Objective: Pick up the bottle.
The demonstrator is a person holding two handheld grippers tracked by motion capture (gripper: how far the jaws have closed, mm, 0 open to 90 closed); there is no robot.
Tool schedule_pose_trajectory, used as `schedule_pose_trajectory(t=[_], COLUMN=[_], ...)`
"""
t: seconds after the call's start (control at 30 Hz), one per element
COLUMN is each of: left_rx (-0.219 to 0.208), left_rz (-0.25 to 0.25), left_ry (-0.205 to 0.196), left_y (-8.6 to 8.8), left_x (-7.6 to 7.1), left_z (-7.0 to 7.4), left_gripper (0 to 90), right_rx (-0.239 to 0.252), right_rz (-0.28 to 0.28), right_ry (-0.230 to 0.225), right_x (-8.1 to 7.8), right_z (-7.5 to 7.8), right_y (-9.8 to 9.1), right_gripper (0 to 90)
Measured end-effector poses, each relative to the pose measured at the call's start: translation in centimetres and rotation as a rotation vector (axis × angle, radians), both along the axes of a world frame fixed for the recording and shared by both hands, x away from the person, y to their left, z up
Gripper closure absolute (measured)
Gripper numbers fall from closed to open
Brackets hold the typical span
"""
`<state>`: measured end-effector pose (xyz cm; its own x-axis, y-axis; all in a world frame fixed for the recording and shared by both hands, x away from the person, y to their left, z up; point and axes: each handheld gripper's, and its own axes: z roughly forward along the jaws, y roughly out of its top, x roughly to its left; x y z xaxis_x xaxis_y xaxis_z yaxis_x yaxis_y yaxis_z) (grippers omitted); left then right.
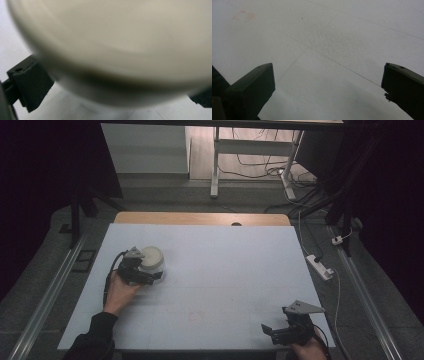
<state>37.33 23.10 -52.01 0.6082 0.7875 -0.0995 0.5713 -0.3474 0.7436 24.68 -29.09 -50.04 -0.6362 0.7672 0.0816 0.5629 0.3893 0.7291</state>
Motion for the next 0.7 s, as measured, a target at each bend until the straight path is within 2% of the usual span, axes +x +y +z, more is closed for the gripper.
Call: schedule_pose_trajectory(t=[0.3,0.4,0.7], left_rx=[0.014,0.021,0.02], left_rz=[0.015,0.026,0.037], left_ry=[-0.045,-0.047,-0.057], left_y=[-0.07,-0.14,-0.23], left_x=[-0.19,-0.28,-0.44], left_z=[0.66,0.73,0.64], left_gripper=[3.7,6.3,6.9], right_rx=[-0.003,-0.005,-0.009], right_rz=[0.003,0.004,0.005], right_ry=[-0.003,-0.004,-0.005], right_x=[-0.01,-0.02,-0.04], right_z=[-0.01,-0.01,0.0], right_y=[0.01,0.02,0.06], right_gripper=[0.0,0.0,0.0])
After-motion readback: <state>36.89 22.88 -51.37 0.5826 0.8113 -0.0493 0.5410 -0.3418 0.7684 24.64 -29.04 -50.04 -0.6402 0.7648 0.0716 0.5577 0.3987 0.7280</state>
